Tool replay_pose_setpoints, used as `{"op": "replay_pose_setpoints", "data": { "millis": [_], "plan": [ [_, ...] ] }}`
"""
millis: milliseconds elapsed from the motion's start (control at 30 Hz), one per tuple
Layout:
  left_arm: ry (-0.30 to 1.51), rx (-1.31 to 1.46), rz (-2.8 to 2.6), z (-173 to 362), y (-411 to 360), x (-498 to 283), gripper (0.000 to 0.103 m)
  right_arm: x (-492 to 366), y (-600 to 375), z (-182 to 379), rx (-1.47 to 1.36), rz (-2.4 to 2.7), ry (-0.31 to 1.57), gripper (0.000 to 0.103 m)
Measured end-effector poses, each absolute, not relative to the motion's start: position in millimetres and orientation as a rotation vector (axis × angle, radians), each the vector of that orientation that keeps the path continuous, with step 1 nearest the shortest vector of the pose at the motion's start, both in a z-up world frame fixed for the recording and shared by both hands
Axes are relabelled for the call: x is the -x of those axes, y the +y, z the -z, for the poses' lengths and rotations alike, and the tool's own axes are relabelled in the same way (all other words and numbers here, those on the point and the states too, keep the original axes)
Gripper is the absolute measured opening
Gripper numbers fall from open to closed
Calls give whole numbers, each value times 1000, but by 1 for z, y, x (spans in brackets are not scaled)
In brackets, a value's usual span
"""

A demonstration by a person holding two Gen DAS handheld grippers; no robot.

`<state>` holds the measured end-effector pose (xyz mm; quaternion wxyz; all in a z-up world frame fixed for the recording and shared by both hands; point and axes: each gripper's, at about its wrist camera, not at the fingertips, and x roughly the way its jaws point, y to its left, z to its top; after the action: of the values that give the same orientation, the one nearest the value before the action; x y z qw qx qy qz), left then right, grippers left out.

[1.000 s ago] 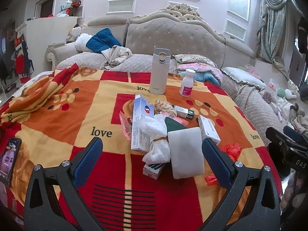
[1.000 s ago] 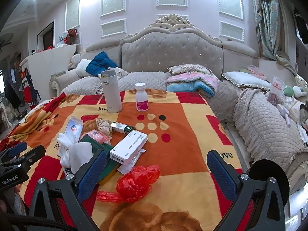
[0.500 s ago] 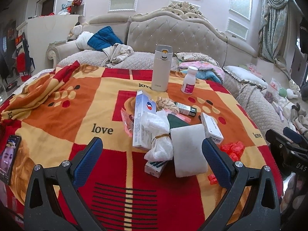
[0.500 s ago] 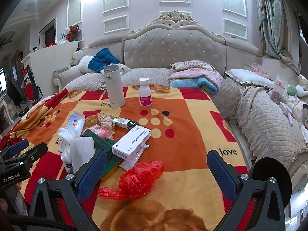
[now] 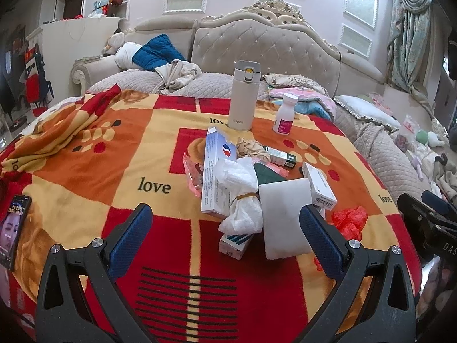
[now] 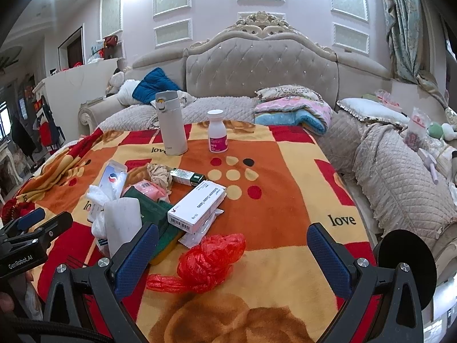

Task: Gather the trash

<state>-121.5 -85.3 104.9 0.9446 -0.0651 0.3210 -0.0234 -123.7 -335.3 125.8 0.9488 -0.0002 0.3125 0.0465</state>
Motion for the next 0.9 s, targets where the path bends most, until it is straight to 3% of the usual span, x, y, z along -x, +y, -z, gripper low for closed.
{"op": "replay_pose_setpoints", "data": {
  "millis": [900],
  "plan": [
    [734, 180, 88, -88, -73, 120, 102, 119, -337, -111, 1, -125, 695, 103]
  ]
}}
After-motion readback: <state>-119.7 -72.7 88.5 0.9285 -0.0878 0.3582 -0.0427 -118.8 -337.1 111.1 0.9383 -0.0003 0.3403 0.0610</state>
